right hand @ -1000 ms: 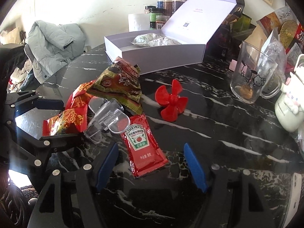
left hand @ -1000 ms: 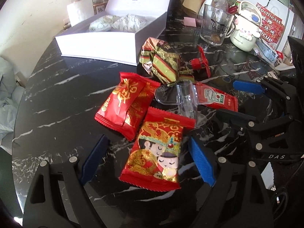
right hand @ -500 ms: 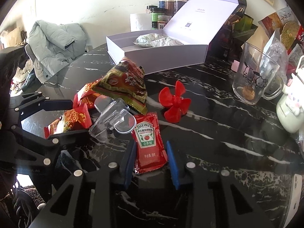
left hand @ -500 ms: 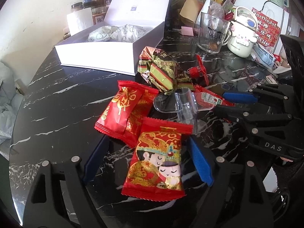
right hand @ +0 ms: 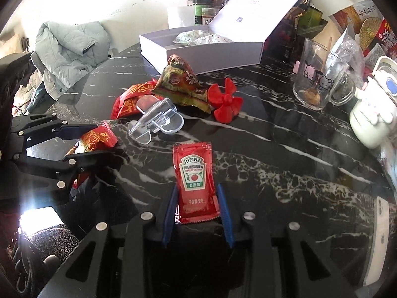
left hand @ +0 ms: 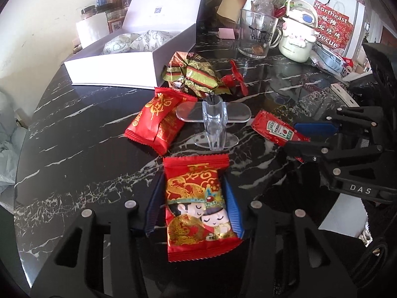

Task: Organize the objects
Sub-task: 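Grasp a red candy packet with the left gripper while the right grasps the ketchup sachet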

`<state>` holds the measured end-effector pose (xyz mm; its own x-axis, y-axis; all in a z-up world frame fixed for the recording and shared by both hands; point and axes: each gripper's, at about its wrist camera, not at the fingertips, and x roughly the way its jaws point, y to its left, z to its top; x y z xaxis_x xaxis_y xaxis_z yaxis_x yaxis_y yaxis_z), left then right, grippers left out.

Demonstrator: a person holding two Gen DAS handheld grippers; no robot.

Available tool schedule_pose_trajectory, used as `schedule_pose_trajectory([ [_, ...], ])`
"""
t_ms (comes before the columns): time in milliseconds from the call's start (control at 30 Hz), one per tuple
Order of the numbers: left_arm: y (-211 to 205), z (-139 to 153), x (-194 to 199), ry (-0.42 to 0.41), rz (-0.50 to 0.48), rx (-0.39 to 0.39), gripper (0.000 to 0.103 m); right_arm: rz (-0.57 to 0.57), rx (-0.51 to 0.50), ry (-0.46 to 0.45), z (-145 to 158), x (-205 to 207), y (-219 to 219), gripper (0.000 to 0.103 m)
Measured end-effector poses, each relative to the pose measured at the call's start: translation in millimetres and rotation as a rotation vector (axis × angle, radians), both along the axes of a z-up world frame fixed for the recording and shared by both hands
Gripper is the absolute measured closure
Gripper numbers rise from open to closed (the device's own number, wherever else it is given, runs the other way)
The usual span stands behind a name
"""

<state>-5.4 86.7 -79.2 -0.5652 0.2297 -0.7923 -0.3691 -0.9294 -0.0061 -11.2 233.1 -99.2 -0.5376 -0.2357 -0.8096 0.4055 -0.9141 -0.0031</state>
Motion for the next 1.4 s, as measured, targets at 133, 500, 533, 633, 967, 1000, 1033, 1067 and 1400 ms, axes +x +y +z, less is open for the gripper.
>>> schedule_pose_trajectory([
  [133,-2.5,-1.1,-0.1,0.003,0.022,0.002,0.047,-0.009,-0.008,0.012,-2.8,-6.3,0.0,0.053],
  [500,-10.1,-5.1,-6.0,0.003,0.052,0.005,0.027,0.003,-0.022,0.045,-6.3,-16.4,-7.9,0.035],
  [533,-10.4,-5.4,-5.7,0.004,0.05,0.005,0.027,0.0,-0.023,0.05,-6.7,-15.6,-8.3,0.034],
  [633,-9.6,-5.9,-6.2,0.006,0.037,0.002,0.026,-0.015,-0.035,0.071,-8.0,-12.5,-8.6,0.034],
  [967,-2.6,-4.3,-8.3,-0.043,0.007,-0.023,0.028,-0.021,-0.041,0.093,-8.2,-7.2,-7.5,0.045],
  [1000,-1.9,-4.0,-7.2,-0.042,0.002,-0.022,0.033,-0.012,-0.039,0.095,-7.8,-6.0,-8.3,0.054],
  [1033,-0.3,-3.3,-5.8,-0.041,-0.009,-0.023,0.04,-0.004,-0.04,0.093,-7.2,-4.9,-8.8,0.064],
  [1067,2.0,-2.3,-4.4,-0.04,-0.022,-0.024,0.045,-0.003,-0.036,0.093,-6.7,-4.1,-9.3,0.068],
  [1400,14.0,2.3,0.3,-0.048,-0.07,-0.041,0.063,-0.023,-0.104,0.071,-5.0,-3.2,-3.3,0.08],
])
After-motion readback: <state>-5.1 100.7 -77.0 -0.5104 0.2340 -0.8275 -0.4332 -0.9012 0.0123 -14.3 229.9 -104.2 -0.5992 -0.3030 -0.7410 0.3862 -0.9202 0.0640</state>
